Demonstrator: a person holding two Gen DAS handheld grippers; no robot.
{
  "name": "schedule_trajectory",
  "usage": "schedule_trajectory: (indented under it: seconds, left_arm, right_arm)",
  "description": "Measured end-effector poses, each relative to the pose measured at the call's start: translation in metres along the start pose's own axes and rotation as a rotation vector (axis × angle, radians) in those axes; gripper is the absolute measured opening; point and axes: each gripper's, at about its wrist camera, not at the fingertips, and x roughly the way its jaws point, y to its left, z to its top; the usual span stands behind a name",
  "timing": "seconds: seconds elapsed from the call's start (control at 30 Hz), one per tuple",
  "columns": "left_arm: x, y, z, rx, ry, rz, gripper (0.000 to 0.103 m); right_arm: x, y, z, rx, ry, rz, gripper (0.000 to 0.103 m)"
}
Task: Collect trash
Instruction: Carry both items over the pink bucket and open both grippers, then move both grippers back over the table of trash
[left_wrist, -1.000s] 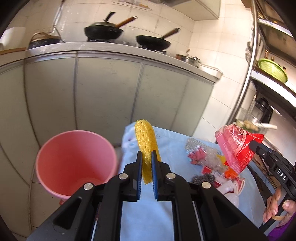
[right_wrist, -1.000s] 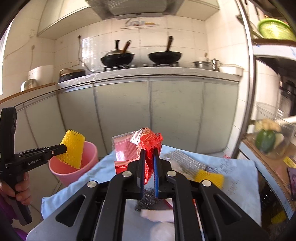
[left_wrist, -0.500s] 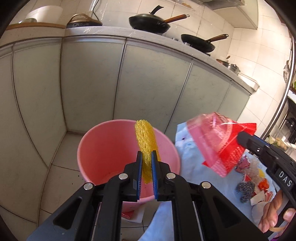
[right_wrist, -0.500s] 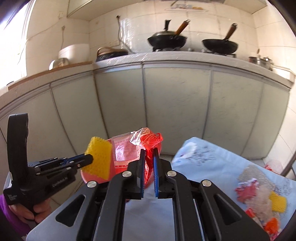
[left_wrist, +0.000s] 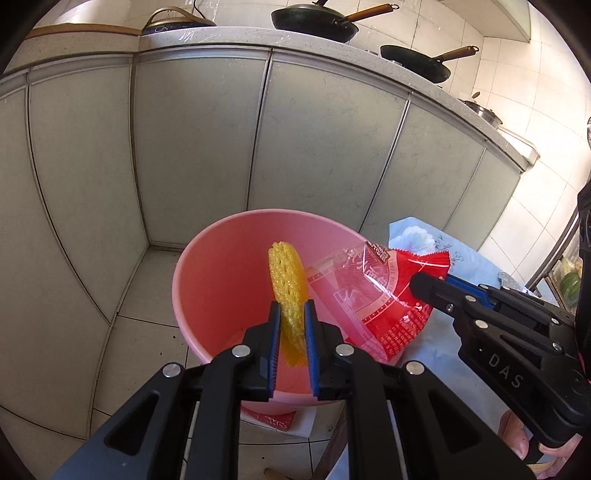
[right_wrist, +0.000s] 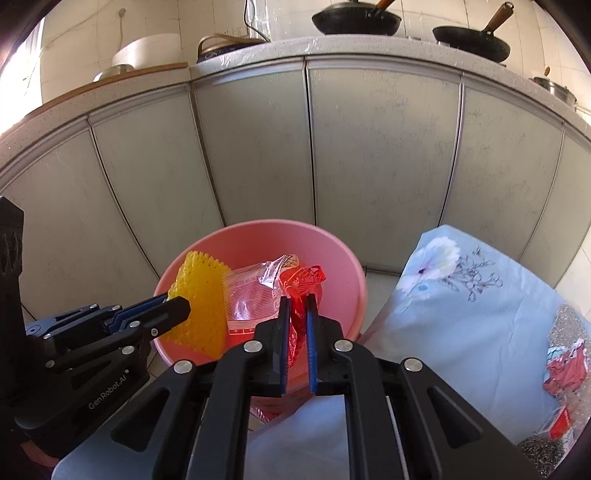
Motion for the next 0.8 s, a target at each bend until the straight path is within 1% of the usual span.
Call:
schedule_trajectory:
  seconds: [0.03,0.07,0.1,0.13,0.17,0.43,0.63,0.8]
  left_arm:
    - [0.001,0.0,0.0,-0.003,0.003,0.005,0.018]
    - [0.002,0.001,-0.001,-0.01,0.006,0.006,0.023]
    - [0.001,0.001,-0.002,-0.016,0.008,0.006,0.027]
    - [0.002,0.001,-0.002,-0.022,0.009,0.007,0.029]
    - [0.001,0.001,-0.003,-0.025,0.009,0.007,0.029]
    - [-0.01,-0.003,-0.002,-0.027,-0.004,-0.006,0.03]
    - [-0.026,-0.016,0.0,-0.025,-0.025,-0.059,0.03]
    - [-0.04,-0.035,0.002,0.006,-0.043,-0.102,0.03]
  right_arm:
    - [0.003,-0.001,-0.001,0.005,0.016,0.006,0.015]
    - [0.004,-0.001,-0.002,0.009,0.025,0.014,0.022]
    - [0.005,-0.002,-0.003,0.014,0.03,0.019,0.026]
    - [0.004,-0.003,-0.003,0.017,0.026,0.018,0.033]
    - [0.003,-0.002,-0.003,0.017,0.021,0.019,0.037]
    - [-0.017,0.002,-0.006,-0.007,-0.023,0.013,0.037]
    - [-0.048,0.0,-0.01,-0.019,-0.082,0.003,0.037]
    - [-0.075,-0.007,-0.016,-0.008,-0.121,-0.013,0.037]
